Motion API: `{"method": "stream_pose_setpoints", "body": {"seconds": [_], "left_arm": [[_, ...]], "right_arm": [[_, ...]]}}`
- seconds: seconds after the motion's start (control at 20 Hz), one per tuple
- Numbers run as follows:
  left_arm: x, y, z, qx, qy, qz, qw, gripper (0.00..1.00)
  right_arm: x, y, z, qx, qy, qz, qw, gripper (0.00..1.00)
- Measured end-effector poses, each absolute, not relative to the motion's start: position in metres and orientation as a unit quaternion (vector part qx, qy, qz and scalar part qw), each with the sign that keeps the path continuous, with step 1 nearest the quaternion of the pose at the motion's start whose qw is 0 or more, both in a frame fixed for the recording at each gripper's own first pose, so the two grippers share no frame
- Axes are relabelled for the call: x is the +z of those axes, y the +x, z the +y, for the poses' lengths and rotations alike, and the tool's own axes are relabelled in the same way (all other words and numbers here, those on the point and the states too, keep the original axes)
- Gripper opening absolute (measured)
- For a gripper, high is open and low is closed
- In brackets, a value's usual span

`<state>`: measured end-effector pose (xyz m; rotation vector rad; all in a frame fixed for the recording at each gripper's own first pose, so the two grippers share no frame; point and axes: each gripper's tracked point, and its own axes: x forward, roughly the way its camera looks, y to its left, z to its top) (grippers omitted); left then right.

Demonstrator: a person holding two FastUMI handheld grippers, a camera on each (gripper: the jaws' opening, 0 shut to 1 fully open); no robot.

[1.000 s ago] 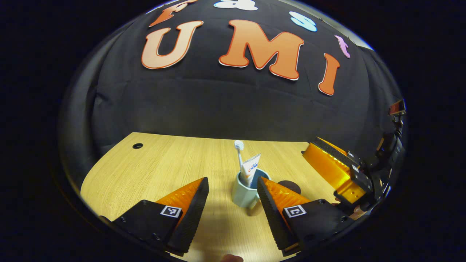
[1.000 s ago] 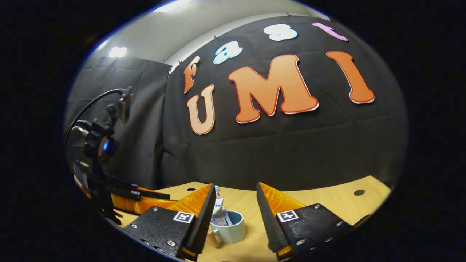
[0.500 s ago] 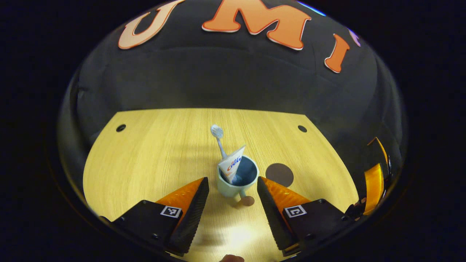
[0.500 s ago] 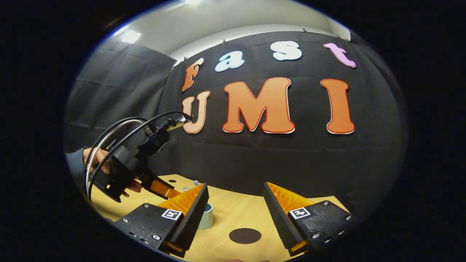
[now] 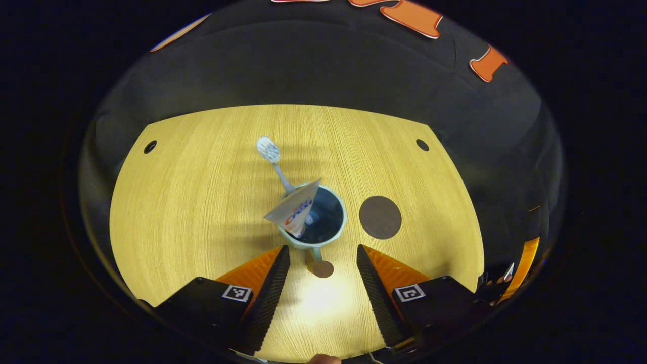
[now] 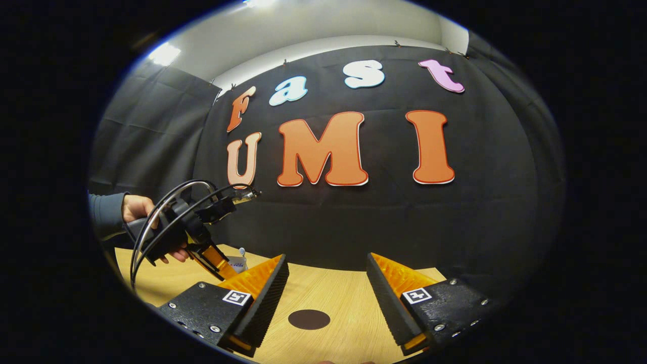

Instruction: Put the toothbrush and toothpaste on the desktop into the cup, then pick up the cup and place it on the coaster on the desktop.

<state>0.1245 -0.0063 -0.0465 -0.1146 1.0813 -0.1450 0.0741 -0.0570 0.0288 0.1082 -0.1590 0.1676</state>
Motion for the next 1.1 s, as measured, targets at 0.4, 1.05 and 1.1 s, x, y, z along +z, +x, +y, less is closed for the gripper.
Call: {"method": "stream_pose_setpoints", "body": {"seconds": [0.4,1.05,1.1], "left_arm": [[-0.098,0.134,-0.002,-0.026,-0.059,0.587,0.807,0.89],[-0.134,0.209,0.012,0.004,-0.049,0.592,0.804,0.30],[-0.134,0.221,0.012,0.001,-0.048,0.591,0.806,0.30]], "right_arm": [[0.008,0.064,-0.069,0.077,0.047,-0.057,0.994,0.94],[-0.009,0.052,-0.079,0.067,0.062,-0.028,0.995,0.94],[-0.009,0.050,-0.082,0.064,0.062,-0.028,0.996,0.99]]}}
